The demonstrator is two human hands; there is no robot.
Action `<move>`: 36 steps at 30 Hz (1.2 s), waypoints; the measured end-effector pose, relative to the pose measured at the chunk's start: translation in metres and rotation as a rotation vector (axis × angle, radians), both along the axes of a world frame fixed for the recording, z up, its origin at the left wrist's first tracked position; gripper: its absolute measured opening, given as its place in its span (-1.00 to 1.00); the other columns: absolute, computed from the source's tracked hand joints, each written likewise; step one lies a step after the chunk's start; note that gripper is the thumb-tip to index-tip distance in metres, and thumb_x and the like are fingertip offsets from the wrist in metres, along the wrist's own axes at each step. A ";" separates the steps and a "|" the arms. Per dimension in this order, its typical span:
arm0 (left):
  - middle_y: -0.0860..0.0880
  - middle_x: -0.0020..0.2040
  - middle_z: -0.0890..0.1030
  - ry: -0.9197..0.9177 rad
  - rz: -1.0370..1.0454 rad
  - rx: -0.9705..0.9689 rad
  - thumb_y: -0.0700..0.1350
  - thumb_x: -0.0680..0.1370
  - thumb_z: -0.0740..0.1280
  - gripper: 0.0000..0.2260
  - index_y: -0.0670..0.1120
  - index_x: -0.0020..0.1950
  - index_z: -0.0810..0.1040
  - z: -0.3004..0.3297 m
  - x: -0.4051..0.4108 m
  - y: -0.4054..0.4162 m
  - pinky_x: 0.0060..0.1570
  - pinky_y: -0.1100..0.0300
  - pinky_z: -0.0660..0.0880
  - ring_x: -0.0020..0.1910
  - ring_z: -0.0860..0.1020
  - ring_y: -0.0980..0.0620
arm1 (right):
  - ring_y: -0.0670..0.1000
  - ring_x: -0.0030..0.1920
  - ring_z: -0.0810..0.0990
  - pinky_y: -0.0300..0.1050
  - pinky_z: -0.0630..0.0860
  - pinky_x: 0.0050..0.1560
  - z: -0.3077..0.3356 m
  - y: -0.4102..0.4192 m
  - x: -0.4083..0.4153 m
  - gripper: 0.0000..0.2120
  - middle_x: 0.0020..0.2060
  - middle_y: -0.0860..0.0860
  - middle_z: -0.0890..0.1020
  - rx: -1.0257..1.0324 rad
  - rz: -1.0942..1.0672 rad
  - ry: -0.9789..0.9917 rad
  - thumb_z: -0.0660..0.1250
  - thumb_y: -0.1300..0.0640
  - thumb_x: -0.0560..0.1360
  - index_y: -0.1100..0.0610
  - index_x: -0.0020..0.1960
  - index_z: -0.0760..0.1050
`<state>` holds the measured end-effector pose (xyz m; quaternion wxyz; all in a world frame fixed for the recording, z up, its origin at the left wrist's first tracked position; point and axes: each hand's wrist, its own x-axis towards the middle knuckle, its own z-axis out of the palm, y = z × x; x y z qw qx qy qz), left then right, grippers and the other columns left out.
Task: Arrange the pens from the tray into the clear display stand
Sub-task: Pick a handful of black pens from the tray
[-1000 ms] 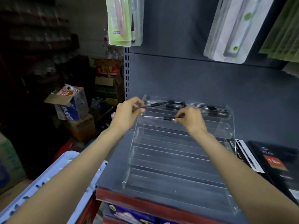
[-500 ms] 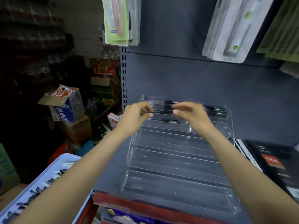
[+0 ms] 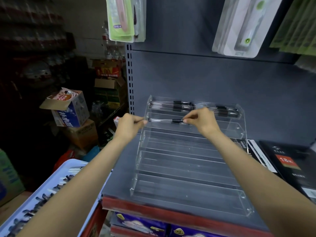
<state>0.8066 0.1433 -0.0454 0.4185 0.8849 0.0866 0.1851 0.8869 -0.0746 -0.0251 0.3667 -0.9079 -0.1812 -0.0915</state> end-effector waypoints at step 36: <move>-0.15 0.11 0.61 0.278 0.139 0.123 -0.20 0.60 0.22 -0.80 -0.15 0.20 0.52 -0.124 -0.161 0.245 -0.02 0.21 0.41 0.09 0.55 -0.11 | 0.08 0.14 0.54 0.02 0.47 0.20 -0.114 0.308 -0.162 -0.72 0.19 0.09 0.58 -0.044 0.400 0.247 0.18 0.20 0.59 0.17 0.27 0.48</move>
